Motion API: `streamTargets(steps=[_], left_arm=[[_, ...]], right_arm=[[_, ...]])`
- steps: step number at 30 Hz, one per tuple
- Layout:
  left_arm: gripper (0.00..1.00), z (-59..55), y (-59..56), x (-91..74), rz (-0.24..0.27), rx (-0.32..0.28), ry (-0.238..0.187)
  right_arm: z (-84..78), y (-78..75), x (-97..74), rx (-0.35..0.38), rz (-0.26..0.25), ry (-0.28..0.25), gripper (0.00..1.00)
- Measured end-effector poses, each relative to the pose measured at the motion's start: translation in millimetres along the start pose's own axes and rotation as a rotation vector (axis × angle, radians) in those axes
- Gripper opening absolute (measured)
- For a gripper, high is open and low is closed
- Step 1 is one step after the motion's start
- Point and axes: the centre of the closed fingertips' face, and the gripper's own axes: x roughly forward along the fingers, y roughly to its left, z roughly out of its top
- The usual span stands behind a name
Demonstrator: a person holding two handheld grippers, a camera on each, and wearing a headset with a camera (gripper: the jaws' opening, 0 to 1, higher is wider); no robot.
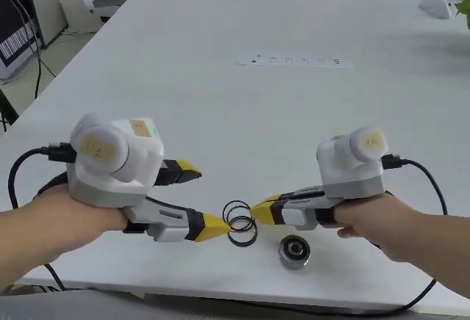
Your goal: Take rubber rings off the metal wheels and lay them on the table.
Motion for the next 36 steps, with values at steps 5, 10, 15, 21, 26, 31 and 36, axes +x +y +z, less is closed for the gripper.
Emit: streamTargets(steps=[5, 10, 15, 21, 26, 31, 36], left_arm=[[0.58, -0.4, -0.9, 0.7, -0.003, 0.000, 0.003], [0.58, -1.8, -1.0, 2.0, -0.005, -0.001, 0.008], [0.58, -3.4, -1.6, 1.8, -0.006, -0.002, 0.015], [0.58, -4.0, -1.2, 1.6, -0.006, 0.000, 0.021], [0.58, -0.5, -1.3, 0.2, -0.006, -0.004, 0.016], [0.59, 4.9, -2.1, -1.1, -0.006, 0.002, 0.009], [0.59, 11.7, -1.8, -4.2, -0.001, -0.005, -0.008]], right_arm=[[-0.7, -1.1, 0.4, -0.013, -0.012, 0.010, 0.00], [0.6, 0.5, 1.8, -0.035, -0.018, 0.013, 0.04], [-0.6, 2.4, 1.2, -0.067, -0.023, 0.022, 0.08], [2.0, 1.9, -2.1, -0.080, -0.034, 0.017, 0.16], [9.7, 1.8, -13.0, -0.069, -0.041, -0.016, 0.18], [17.0, 1.9, -27.2, -0.048, -0.051, -0.060, 0.22], [24.3, 3.6, -44.2, -0.068, -0.070, -0.088, 0.26]])
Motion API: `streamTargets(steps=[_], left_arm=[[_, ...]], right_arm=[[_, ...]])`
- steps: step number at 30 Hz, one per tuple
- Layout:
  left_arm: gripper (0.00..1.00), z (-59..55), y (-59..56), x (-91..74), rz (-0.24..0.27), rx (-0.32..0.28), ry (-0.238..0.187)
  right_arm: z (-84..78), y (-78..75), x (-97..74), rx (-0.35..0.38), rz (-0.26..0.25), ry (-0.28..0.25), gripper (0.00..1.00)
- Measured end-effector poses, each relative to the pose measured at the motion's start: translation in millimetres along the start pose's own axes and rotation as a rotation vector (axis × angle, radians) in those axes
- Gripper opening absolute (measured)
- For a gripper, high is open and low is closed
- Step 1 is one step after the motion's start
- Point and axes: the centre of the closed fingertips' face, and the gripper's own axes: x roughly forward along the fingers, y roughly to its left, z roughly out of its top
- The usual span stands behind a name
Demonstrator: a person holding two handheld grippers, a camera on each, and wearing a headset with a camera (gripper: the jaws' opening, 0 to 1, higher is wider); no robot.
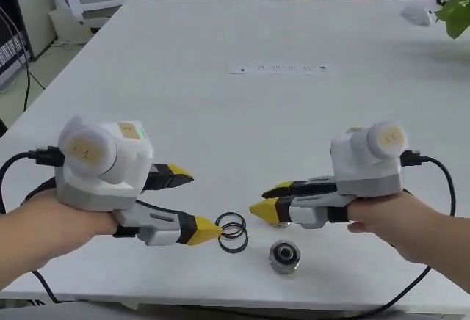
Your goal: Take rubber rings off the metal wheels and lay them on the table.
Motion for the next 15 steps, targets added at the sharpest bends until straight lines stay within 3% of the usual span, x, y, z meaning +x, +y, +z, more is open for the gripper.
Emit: streamTargets(steps=[7, 15], left_arm=[[0.60, 6.4, -1.5, -7.9, 0.012, -0.009, -0.019], [0.61, 10.6, -7.0, -14.0, 0.013, -0.001, -0.029]], right_arm=[[11.4, 1.5, -26.3, -0.028, -0.031, -0.041, 0.34], [8.2, 5.1, -52.0, -0.065, -0.075, -0.065, 0.48]])
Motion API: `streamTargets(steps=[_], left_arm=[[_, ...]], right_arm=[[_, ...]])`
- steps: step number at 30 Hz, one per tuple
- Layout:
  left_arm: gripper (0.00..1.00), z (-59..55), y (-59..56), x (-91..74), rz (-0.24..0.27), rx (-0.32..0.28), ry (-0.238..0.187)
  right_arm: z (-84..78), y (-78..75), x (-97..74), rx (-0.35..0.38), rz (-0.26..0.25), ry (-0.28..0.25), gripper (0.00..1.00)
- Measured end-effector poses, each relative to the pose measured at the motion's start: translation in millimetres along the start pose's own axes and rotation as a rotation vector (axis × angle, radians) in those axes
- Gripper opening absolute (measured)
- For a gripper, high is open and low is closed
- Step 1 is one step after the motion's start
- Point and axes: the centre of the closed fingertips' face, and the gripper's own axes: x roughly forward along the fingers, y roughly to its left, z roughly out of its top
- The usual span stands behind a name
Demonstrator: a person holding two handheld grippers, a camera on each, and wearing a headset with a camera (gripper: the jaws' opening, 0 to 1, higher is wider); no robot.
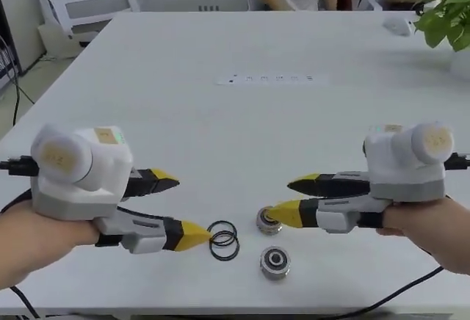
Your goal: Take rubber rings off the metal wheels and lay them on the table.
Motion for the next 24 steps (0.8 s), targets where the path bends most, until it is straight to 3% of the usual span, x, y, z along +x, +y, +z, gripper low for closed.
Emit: streamTargets(steps=[8, 24], left_arm=[[0.64, 6.1, -5.6, -5.0, 0.002, 0.020, -0.021], [0.71, 2.3, -17.6, -12.7, 0.008, 0.019, -0.031]], right_arm=[[-10.5, 5.0, -23.3, -0.028, -0.034, 0.005, 0.56], [-30.4, 4.9, -58.4, -0.060, -0.104, 0.016, 0.70]])
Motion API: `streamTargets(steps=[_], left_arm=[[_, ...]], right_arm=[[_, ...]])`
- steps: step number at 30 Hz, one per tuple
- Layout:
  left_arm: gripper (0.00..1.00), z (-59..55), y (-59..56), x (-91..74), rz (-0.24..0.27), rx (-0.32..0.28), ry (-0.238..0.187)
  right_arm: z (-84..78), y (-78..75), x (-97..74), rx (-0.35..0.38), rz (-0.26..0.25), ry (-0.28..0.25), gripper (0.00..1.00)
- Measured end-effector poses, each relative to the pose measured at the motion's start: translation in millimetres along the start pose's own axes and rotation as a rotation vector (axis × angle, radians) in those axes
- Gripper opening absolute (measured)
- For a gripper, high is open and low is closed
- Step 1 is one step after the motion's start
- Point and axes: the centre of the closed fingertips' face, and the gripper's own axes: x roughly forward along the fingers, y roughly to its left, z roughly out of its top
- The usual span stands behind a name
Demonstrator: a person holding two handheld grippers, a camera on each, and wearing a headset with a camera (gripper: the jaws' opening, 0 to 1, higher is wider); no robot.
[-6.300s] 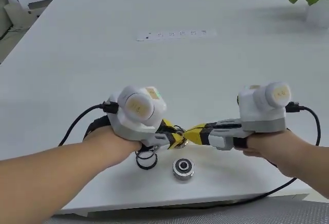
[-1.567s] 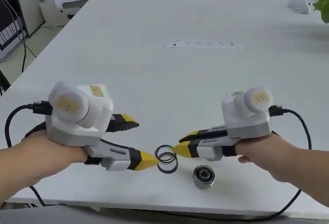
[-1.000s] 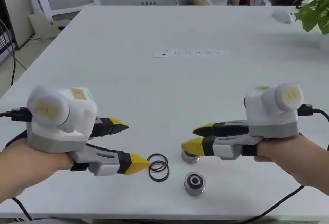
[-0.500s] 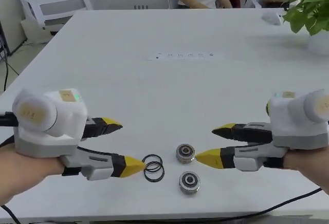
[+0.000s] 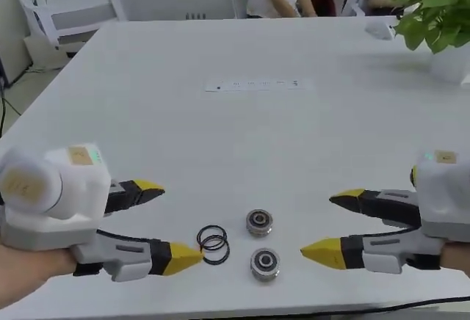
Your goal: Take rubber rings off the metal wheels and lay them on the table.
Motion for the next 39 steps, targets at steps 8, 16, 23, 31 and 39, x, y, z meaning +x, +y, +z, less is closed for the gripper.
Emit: streamTargets(steps=[8, 16, 23, 31, 39], left_arm=[[0.76, 1.4, -5.0, -8.5, -0.002, -0.017, -0.017], [0.77, -5.5, -8.0, -12.3, -0.001, -0.051, -0.010], [0.78, -6.8, -11.0, -15.9, 0.001, -0.062, -0.012], [0.78, -7.0, -11.2, -20.3, 0.016, -0.060, -0.006], [0.78, -10.0, -11.0, -20.1, 0.025, -0.058, 0.011]], right_arm=[[-8.1, 1.3, -9.2, -0.016, -0.003, 0.021, 0.73], [-14.5, 5.3, -14.3, -0.040, -0.008, 0.050, 0.75], [-13.7, 9.9, -17.2, -0.040, -0.015, 0.044, 0.79], [-19.8, 11.7, -19.9, -0.038, -0.013, 0.054, 0.81], [-20.5, 9.5, -23.4, -0.022, -0.013, 0.046, 0.82]])
